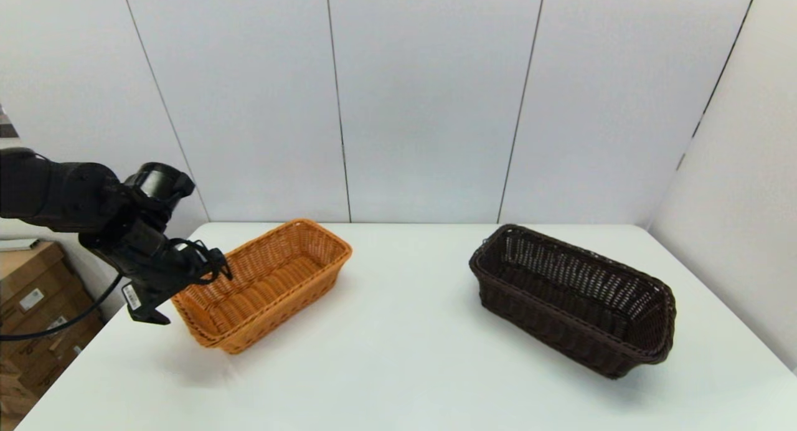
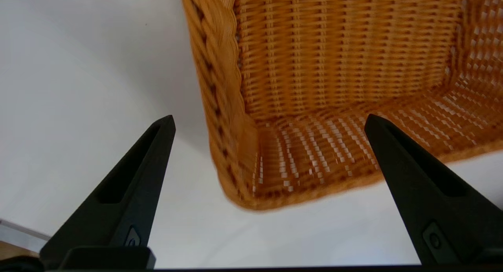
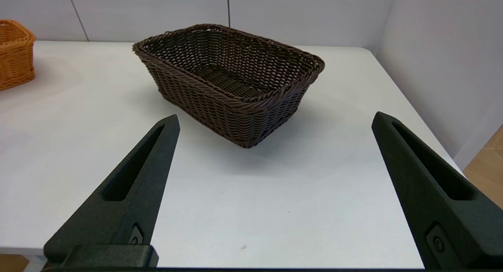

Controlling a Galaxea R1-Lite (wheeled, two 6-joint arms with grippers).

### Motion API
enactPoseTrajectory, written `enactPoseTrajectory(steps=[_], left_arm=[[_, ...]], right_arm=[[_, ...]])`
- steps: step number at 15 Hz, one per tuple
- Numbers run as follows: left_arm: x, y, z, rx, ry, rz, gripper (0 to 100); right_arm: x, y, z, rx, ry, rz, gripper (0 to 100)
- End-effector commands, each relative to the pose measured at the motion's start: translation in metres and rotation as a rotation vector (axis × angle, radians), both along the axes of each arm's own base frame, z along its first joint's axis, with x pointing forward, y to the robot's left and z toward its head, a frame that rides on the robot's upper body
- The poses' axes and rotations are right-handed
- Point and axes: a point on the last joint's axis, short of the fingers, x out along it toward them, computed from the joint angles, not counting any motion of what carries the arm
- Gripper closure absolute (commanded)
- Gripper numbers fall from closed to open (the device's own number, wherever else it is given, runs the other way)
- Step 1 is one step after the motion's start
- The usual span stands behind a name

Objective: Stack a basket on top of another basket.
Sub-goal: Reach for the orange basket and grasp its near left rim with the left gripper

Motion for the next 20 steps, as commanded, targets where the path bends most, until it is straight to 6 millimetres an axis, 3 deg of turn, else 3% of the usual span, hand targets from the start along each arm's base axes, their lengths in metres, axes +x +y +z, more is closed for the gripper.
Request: enactPoseTrajectory(steps=[1, 11, 20], left_arm=[[0.014, 0.000, -0.028, -0.009, 0.049, 0.022, 0], [0.024, 0.001, -0.072, -0.019, 0.098, 0.069, 0], [0.026, 0.001, -0.087, -0.026, 0.139, 0.095, 0]], right_arm=[[0.000, 0.000, 0.000, 0.000, 0.000, 0.000, 0], [0.000, 0.000, 0.000, 0.000, 0.001, 0.000, 0], [0.000, 0.000, 0.000, 0.000, -0.002, 0.000, 0]])
